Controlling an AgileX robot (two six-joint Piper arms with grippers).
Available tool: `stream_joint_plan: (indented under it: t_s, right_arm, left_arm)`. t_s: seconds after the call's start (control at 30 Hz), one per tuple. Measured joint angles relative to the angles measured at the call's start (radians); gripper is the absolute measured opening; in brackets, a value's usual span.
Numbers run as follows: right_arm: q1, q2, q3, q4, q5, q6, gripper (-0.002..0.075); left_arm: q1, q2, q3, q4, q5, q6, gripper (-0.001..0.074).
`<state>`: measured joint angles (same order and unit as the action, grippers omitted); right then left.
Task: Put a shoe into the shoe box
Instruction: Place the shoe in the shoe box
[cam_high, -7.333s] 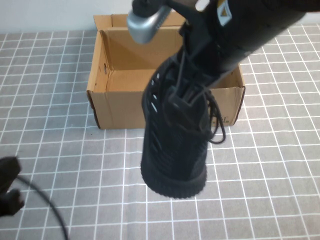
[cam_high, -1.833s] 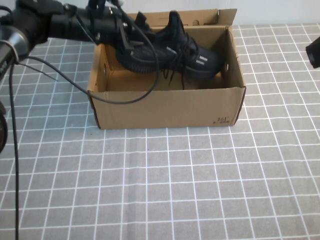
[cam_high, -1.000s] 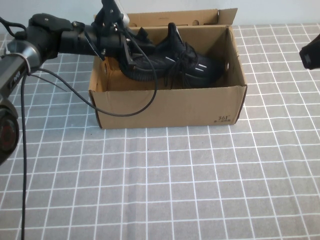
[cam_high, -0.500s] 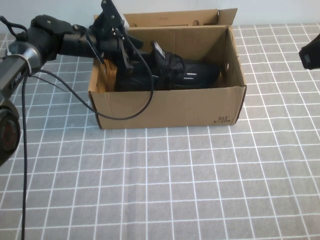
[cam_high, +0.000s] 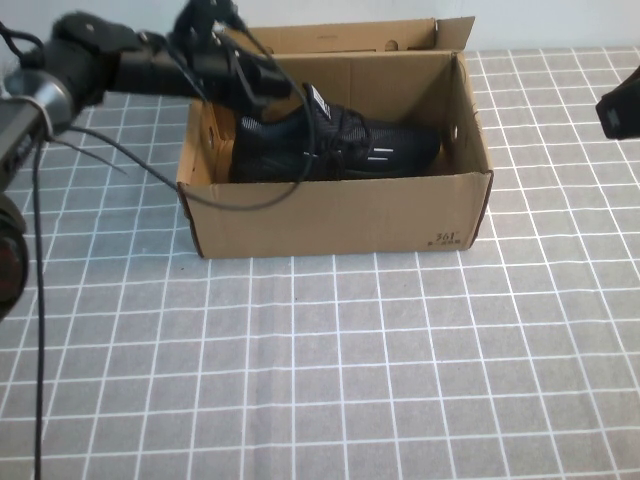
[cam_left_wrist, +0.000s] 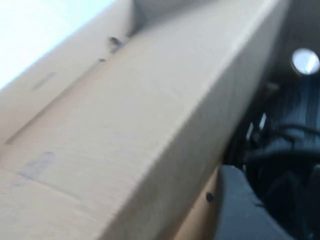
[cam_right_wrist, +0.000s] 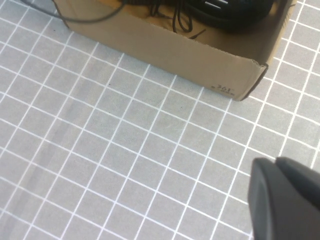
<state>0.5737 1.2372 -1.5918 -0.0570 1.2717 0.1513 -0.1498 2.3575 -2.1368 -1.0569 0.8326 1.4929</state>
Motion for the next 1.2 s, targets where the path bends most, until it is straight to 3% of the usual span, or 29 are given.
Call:
stream_joint_plan:
  t_s: [0.23, 0.33, 0.7, 0.97, 1.2]
  right_arm:
    - [0.0, 0.0, 0.0, 0.019, 0.0, -0.023, -0.0016]
    - [0.0, 0.0, 0.0, 0.022, 0.0, -0.04, -0.0016]
    - [0.0, -0.04, 0.0, 0.035, 0.0, -0.045, -0.0016]
    - [0.0, -0.13, 0.0, 0.121, 0.0, -0.045, -0.0016]
    - [0.0, -0.178, 0.0, 0.135, 0.002, -0.048, -0.0016]
  left_arm:
    - [0.0, -0.163, 0.0, 0.196, 0.002, -0.316, 0.0065]
    - [0.0, -0.243, 0.0, 0.316, 0.042, -0.499, 0.0019]
    - [0.0, -0.465, 0.0, 0.449, 0.242, -0.746, 0.0]
    - [-0.007, -0.568, -0.005, 0.549, 0.399, -1.042, 0.0]
    - [-0.139, -0.525, -0.006, 0.876, 0.397, -1.25, 0.0]
